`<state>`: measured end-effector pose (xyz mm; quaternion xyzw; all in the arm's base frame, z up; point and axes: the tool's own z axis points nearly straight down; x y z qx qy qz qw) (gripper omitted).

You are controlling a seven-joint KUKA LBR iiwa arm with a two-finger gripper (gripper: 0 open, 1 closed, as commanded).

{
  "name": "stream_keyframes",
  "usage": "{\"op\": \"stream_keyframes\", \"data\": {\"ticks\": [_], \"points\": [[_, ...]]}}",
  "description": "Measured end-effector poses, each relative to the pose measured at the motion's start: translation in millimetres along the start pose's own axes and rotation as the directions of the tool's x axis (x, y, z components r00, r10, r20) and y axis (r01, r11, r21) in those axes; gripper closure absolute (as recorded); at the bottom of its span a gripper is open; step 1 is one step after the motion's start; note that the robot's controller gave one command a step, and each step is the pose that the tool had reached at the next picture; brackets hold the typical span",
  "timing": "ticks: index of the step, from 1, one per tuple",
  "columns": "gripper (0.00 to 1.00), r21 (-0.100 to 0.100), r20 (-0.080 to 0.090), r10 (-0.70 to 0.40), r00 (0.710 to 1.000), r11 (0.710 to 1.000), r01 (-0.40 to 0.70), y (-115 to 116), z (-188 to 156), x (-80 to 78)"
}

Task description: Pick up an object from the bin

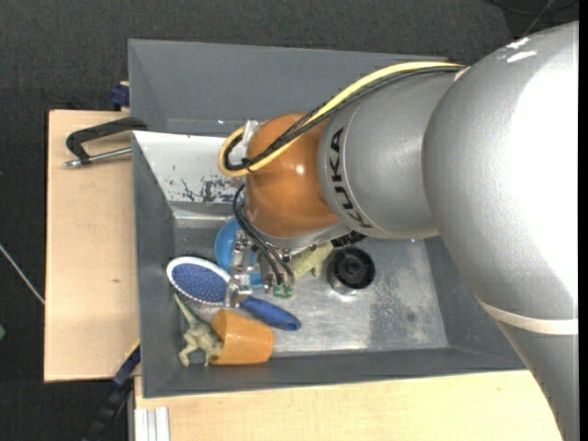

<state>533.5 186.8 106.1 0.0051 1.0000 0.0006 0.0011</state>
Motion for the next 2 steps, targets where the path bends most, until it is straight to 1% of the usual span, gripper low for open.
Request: {"op": "stream_keyframes", "data": {"ticks": [1,2], "points": [[1.0,-0.005,0.011,-0.014,1.0,1.0,0.014,7.3,-114.5,3.1],[0.0,-0.002,0.002,-0.013,1.0,1.0,0.013,6.5,-109.5,4.7]]}}
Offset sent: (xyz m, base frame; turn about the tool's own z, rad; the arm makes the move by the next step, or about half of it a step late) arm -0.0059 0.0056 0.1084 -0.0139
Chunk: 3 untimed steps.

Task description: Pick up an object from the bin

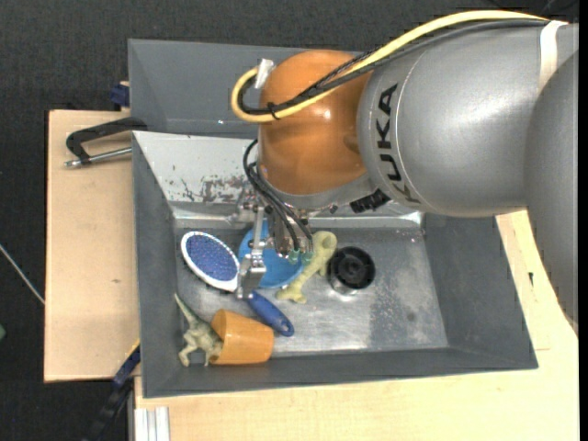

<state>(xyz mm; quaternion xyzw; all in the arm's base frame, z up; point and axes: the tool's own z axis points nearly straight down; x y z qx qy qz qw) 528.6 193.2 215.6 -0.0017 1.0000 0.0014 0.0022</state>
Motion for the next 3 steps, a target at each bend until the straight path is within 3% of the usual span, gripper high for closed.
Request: {"op": "stream_keyframes", "data": {"ticks": [1,2,3], "points": [[0.0,-0.001,0.011,-0.134,0.991,0.991,0.134,-36,143,-14.6],[1.0,-0.001,0.005,-0.133,0.991,0.991,0.133,-35,141,-12.9],[1.0,0.0,0.008,-0.138,0.99,0.99,0.138,-29,7,-31.7]]}}
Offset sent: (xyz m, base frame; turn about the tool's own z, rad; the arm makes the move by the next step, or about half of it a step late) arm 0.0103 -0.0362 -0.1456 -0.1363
